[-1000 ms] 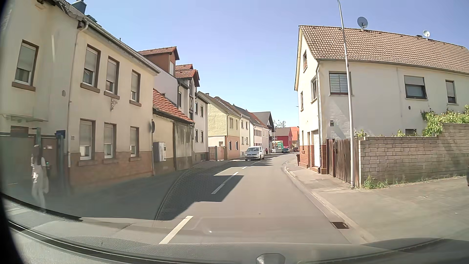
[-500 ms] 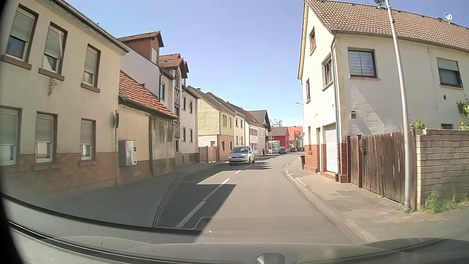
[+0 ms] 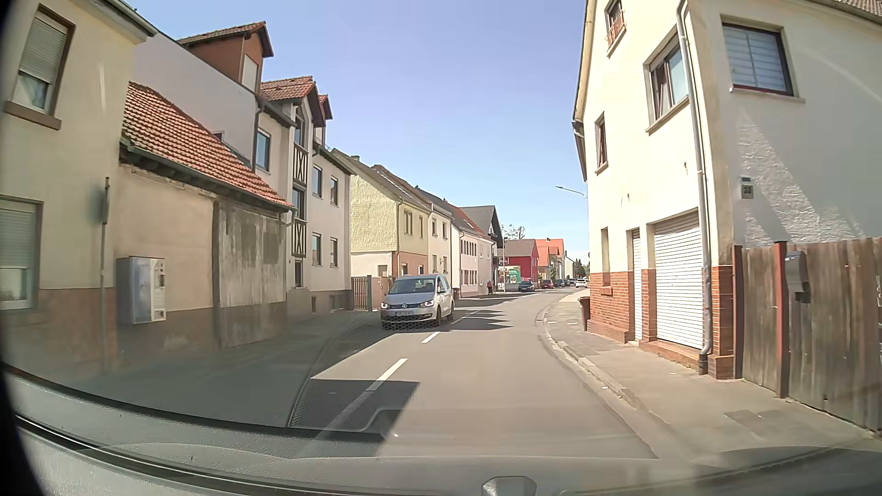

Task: Follow the waypoints while adhering to traffic rules and regulations

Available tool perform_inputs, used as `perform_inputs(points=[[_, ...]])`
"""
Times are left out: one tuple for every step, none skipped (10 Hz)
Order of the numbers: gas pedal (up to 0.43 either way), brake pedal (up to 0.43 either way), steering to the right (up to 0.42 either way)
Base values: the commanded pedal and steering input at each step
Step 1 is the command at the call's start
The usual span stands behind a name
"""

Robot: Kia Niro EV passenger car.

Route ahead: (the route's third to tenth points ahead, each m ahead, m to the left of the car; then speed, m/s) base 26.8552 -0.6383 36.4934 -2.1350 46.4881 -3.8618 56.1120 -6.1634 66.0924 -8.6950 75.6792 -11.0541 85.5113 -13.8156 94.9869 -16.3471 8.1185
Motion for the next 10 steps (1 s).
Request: perform_inputs(points=[[0.079,0.030,0.015],[0.067,0.030,0.015],[0.067,0.030,0.015],[0.067,0.030,0.016],[0.067,0.030,0.016],[0.067,0.030,0.018],[0.067,0.030,0.020],[0.067,0.030,0.023],[0.067,0.030,0.024],[0.067,0.030,0.024]])
